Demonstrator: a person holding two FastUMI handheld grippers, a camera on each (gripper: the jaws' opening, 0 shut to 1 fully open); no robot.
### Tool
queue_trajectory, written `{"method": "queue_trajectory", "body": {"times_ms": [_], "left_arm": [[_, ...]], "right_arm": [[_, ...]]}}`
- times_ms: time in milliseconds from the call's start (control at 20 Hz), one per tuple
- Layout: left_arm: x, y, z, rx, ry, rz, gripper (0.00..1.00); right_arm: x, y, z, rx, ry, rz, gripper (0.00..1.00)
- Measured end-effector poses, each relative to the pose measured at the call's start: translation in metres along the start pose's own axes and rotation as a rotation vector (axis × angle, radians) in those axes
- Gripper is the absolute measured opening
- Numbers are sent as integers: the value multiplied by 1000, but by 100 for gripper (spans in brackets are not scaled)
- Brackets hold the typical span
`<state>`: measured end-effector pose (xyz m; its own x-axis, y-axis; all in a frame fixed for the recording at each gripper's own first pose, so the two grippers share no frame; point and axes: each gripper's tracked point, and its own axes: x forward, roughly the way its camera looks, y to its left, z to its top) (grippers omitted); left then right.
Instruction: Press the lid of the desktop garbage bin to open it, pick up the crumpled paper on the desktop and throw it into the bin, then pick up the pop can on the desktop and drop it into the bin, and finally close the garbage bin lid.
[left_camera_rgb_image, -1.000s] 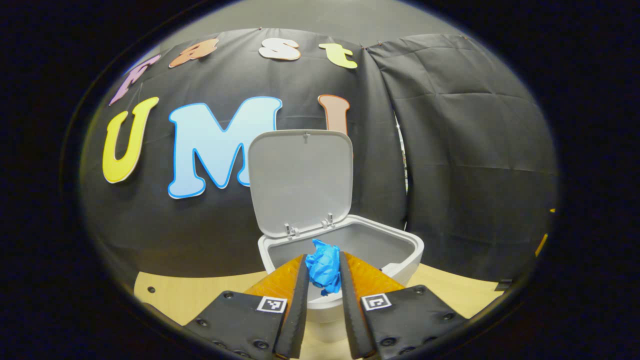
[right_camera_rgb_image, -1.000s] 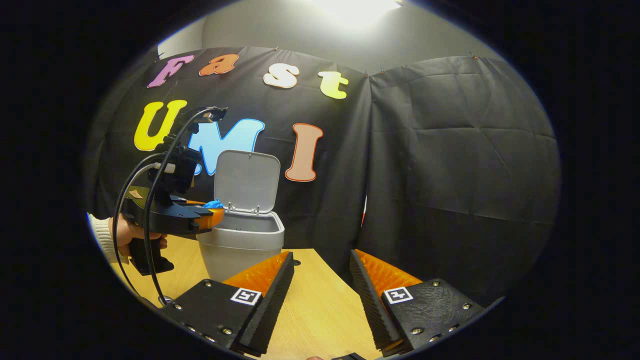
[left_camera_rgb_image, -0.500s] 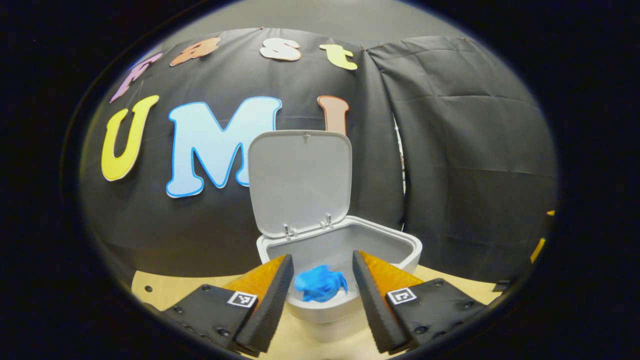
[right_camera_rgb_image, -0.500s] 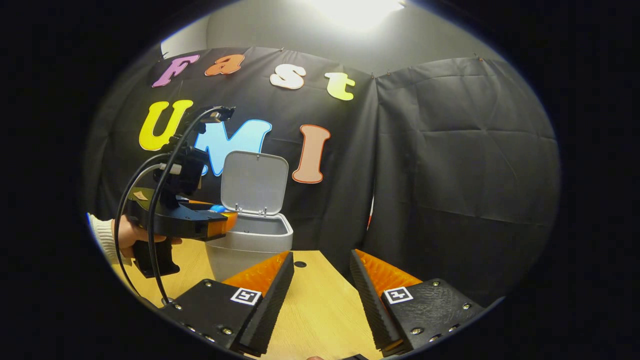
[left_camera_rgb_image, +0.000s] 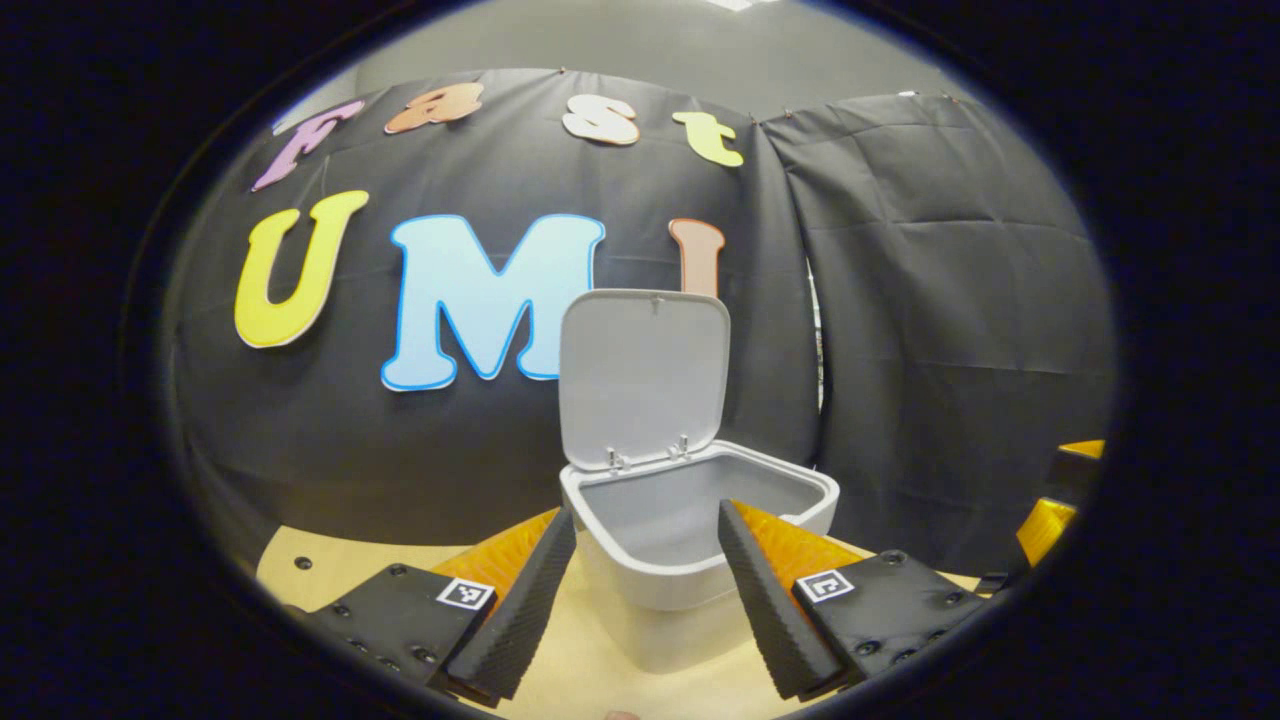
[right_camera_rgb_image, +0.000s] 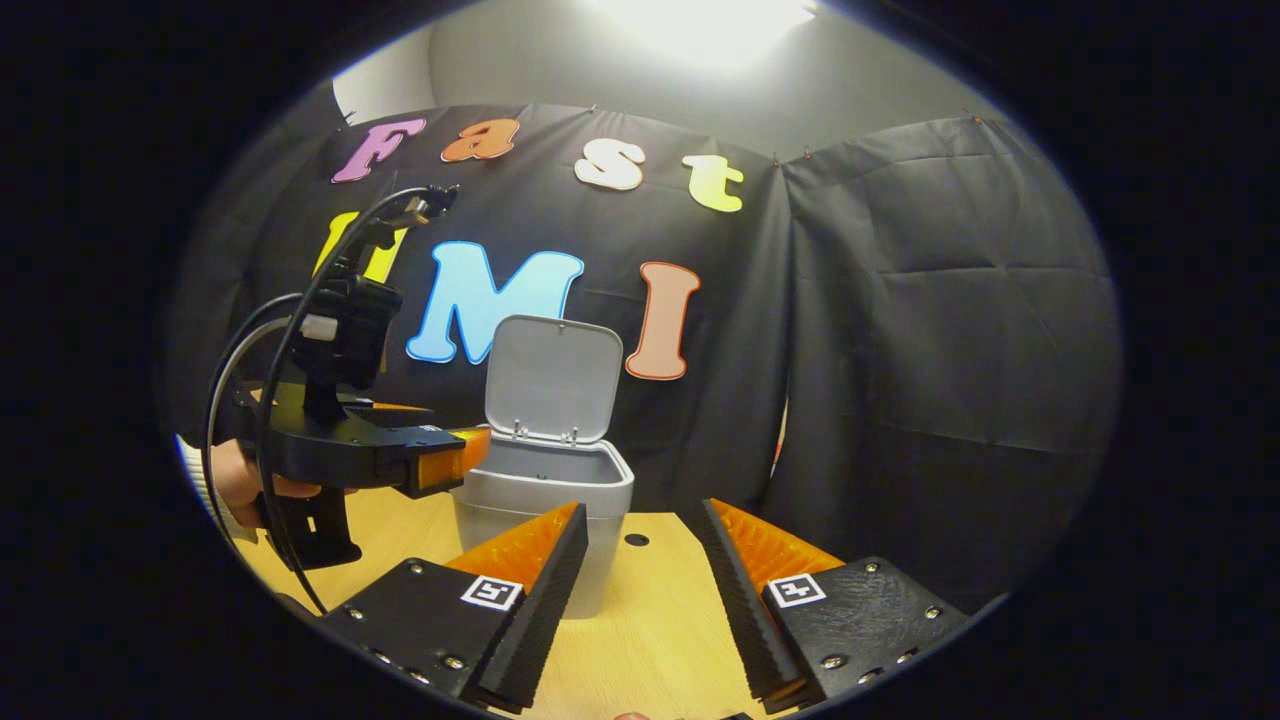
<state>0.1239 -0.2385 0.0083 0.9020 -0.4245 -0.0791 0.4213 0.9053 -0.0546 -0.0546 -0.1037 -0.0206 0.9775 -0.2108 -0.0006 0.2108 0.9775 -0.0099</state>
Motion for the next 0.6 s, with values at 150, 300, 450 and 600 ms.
{"method": "queue_trajectory", "body": {"times_ms": [150,300,450,600], "left_arm": [[-31,23,-1,-5,-11,48,98],[-62,50,-10,-15,-3,109,94],[-89,77,-20,-32,12,173,90],[-114,103,-26,-36,19,233,97]], "right_arm": [[0,26,-3,4,7,78,74],[-1,51,-7,10,16,149,99],[2,77,-10,2,22,216,96],[2,106,-20,-3,42,291,96]]}}
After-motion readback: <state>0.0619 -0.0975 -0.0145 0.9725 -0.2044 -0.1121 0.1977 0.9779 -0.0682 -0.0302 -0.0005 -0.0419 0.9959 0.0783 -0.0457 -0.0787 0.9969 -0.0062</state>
